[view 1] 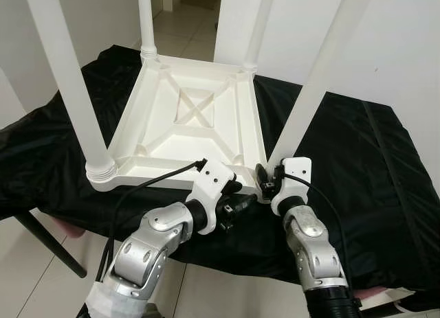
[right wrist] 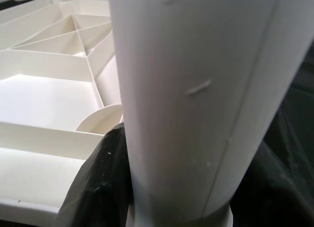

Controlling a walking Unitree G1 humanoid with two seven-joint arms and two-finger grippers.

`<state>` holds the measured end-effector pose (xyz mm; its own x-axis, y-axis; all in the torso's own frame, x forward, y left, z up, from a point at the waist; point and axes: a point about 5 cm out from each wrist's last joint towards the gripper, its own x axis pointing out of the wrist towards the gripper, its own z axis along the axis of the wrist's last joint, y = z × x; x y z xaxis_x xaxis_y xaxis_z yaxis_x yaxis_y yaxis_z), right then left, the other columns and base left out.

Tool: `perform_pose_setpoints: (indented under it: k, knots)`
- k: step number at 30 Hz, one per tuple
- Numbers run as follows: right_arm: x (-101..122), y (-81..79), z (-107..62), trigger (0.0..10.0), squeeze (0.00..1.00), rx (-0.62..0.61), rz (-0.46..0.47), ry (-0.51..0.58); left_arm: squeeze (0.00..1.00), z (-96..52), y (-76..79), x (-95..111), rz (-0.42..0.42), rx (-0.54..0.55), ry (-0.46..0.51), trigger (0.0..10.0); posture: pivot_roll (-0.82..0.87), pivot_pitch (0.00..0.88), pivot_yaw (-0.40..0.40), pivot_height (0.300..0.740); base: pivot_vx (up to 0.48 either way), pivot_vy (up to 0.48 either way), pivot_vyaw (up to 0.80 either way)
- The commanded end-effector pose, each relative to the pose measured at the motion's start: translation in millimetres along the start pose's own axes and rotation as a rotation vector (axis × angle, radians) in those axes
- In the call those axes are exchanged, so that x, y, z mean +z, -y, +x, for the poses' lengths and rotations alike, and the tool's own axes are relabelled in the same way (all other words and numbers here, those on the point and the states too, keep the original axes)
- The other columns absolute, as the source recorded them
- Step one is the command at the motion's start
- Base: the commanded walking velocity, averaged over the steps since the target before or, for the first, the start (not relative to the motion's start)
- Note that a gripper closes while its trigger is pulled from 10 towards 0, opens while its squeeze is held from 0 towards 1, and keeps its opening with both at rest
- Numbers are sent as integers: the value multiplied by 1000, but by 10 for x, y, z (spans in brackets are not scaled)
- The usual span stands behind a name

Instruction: Building children table

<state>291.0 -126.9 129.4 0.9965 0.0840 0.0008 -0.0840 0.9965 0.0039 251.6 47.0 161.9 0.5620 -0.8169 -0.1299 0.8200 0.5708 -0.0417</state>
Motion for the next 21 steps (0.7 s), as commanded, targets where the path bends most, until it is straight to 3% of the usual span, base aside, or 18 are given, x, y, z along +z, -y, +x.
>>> perform_pose_setpoints:
  k: [1,2,3,4,5,6,13,17,18,21]
  knots:
    - [-65,109,-39,0,0,-86,-42,-46,0,11,24,8,-5,-12,-3,10000,114,23,-98,740,0,0,0]
    - [-35,99,-50,2196,0,-92,-38,-40,0,9,19,16,-6,-10,0,10000,114,25,-94,740,0,0,0]
    - [-35,99,-50,2196,0,-92,-38,-40,0,9,19,16,-6,-10,0,10000,114,25,-94,740,0,0,0]
    - [-18,122,-43,10000,0,-101,-39,-42,0,8,20,16,-7,-10,1,10000,111,25,-93,740,0,0,0]
    - [-18,122,-43,10000,0,-101,-39,-42,0,8,20,16,-7,-10,1,10000,111,25,-93,740,0,0,0]
    - [4,135,-44,10000,1000,-110,-33,-41,0,8,21,15,-8,-11,0,10000,112,25,-93,740,0,0,0]
    - [130,145,16,10000,1000,-6,20,7,0,19,9,32,-10,-10,2,10000,113,27,-92,740,0,0,0]
    - [174,227,91,10000,1000,157,-3,13,0,18,3,31,-10,-9,2,10000,112,26,-90,740,0,0,0]
    - [182,257,116,10000,0,237,-35,18,0,18,3,31,-10,-10,2,10000,109,25,-88,740,0,0,0]
    - [174,309,145,10000,0,370,-98,14,0,23,0,34,-8,-12,2,10000,110,23,-88,740,0,0,0]
